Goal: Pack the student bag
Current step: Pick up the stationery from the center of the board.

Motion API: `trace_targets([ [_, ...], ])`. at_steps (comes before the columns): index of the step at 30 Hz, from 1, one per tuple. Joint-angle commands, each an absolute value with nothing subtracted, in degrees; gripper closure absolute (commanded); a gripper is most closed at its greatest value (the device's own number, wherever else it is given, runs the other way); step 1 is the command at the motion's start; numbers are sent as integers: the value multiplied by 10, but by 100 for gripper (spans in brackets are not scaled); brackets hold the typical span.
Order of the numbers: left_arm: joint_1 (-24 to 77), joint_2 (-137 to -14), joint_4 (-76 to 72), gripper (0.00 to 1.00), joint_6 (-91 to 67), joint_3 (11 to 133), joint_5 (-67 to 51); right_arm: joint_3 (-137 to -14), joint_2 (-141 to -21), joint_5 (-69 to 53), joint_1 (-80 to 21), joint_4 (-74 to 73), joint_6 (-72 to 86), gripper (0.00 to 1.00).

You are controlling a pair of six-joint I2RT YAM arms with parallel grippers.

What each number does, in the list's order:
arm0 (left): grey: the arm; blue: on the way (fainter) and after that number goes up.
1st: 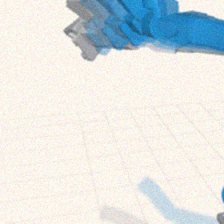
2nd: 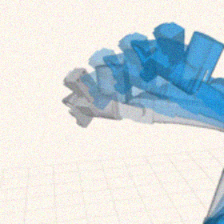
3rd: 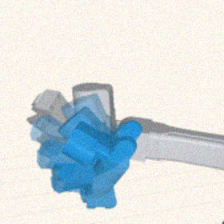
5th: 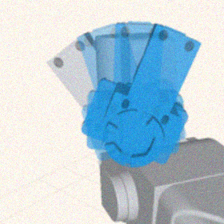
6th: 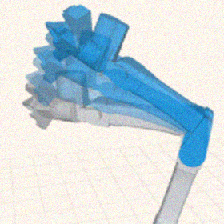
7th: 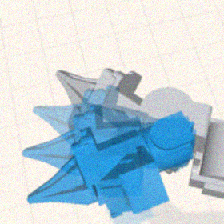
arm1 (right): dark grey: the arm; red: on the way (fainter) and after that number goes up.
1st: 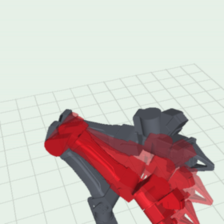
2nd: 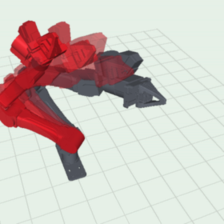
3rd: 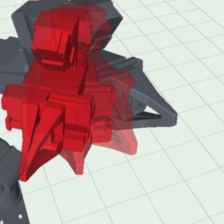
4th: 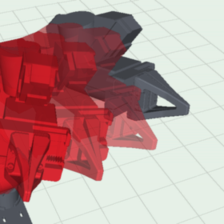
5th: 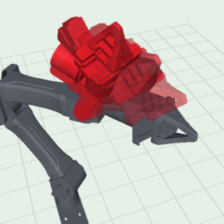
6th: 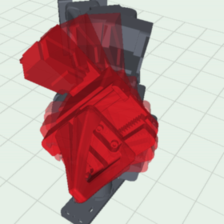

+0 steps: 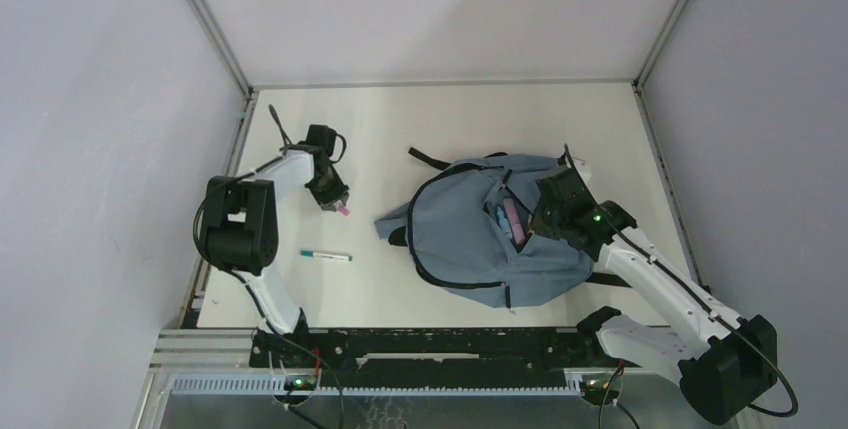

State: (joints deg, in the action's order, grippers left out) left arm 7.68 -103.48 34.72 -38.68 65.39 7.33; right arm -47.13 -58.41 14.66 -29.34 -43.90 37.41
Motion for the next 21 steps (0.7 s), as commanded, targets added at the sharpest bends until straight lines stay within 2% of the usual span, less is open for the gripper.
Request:
trace_targets([
  [1,74,-1052,343,66,-414,678,29,-468,-568,152,-295,-442,373,100],
  [8,74,-1051,341,66,-448,670,37,-463,-560,154,-293,-444,373,100],
  [11,74,-1058,335,75,-452,665,30,-461,-561,152,-291,-443,372,100],
  [13,75,-1053,329,86,-455,657,24,-461,-561,152,-291,-443,372,100],
  [16,76,-1021,320,96,-456,645,21,-461,-558,152,-289,-444,371,100],
  [18,81,-985,322,100,-448,640,31,-461,-556,153,-287,-446,369,100],
  [21,94,-924,341,100,-426,638,58,-461,-554,152,-284,-446,368,100],
])
